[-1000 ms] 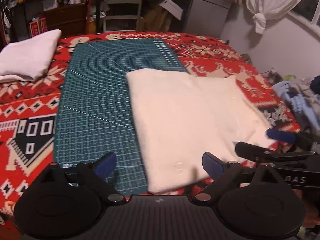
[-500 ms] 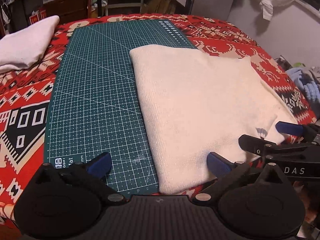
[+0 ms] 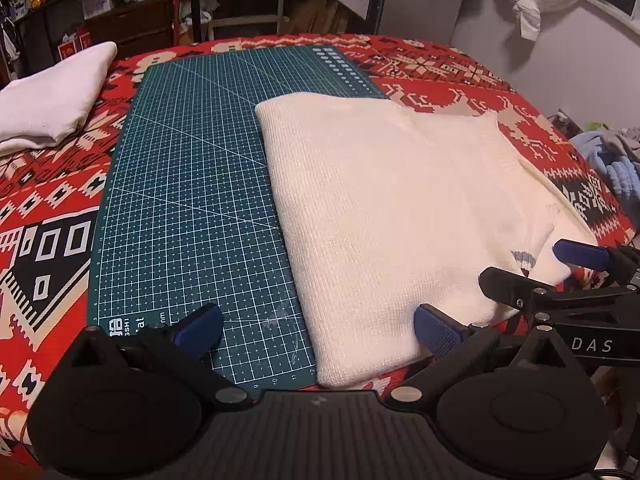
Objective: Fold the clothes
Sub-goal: 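Open both tools wide and press them on the sweater to smooth it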
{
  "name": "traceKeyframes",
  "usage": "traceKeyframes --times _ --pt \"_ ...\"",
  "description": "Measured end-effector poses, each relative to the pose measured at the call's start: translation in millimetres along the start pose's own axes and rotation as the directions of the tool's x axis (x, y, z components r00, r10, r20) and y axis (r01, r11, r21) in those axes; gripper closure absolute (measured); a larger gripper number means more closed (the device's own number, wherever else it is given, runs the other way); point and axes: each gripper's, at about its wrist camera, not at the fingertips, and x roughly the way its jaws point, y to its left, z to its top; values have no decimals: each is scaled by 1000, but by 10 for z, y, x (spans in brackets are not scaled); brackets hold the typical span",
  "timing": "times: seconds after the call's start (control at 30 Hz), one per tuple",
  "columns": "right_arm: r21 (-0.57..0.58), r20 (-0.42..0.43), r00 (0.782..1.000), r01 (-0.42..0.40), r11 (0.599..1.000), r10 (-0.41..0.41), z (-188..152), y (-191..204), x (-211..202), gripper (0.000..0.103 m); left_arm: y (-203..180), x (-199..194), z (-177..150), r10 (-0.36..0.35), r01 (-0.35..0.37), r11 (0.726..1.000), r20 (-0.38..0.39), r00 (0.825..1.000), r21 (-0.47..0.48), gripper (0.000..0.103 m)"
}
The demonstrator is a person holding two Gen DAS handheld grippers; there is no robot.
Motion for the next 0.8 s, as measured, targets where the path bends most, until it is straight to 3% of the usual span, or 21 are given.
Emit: traceKeyframes --times 0.33,0.47,0.57,0.7,0.8 --pt "-2 0 1000 5 1000 -5 -5 4 4 0 -3 -21 -73 -1 1 1000 56 998 4 0" --pt "-4 -2 1000 4 1000 -4 -3 8 9 0 15 -29 -39 -9 10 1000 44 999 -16 0" --pt "16 -16 1000 -13 1000 13 35 -27 -28 2 78 -137 -17 -53 56 997 58 997 -60 14" --pt "37 27 998 -50 998 49 140 -57 -225 10 173 -431 26 -90 107 989 159 983 -102 15" --pt "-11 79 994 -80 997 81 256 22 -375 22 239 -542 101 -140 170 977 215 967 -130 34"
